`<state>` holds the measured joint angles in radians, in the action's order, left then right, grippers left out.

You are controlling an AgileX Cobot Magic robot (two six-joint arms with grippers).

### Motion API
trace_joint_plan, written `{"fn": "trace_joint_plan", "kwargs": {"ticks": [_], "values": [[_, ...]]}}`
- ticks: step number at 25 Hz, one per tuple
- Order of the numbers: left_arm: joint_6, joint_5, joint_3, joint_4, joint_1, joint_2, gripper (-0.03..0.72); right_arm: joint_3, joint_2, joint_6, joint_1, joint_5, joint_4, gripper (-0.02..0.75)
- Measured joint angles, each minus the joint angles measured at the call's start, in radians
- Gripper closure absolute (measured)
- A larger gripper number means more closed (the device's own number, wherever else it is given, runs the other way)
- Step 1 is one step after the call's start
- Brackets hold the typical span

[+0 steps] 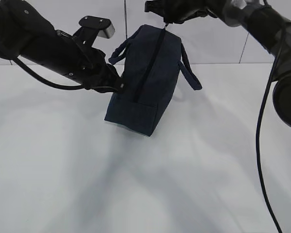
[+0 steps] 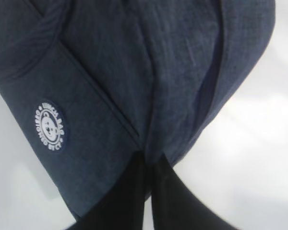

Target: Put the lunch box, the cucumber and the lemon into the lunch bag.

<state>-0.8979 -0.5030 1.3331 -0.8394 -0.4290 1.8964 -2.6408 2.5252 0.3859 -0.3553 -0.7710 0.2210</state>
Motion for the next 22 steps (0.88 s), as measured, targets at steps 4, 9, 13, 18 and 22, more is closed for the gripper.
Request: {"fn": "trace_joint_plan", "kwargs": {"ticks": [4, 9, 13, 18, 22], "values": [[0.007, -0.048, 0.000, 0.026, 0.000, 0.000, 0.698, 0.000, 0.028, 0.000, 0.003, 0.024, -0.007, 0.738], [0.043, -0.076, 0.000, 0.062, 0.002, 0.000, 0.698, 0.000, 0.037, 0.000, 0.004, 0.039, -0.018, 0.738], [0.078, -0.085, 0.000, 0.058, 0.013, 0.000, 0.692, 0.000, 0.037, 0.000, 0.003, 0.046, -0.034, 0.738], [0.141, -0.141, 0.032, 0.056, 0.038, -0.011, 0.512, 0.000, 0.037, 0.000, 0.007, 0.048, -0.066, 0.738], [0.202, -0.203, 0.107, 0.056, 0.064, -0.032, 0.370, 0.000, 0.037, 0.000, 0.008, 0.050, -0.089, 0.738]]}}
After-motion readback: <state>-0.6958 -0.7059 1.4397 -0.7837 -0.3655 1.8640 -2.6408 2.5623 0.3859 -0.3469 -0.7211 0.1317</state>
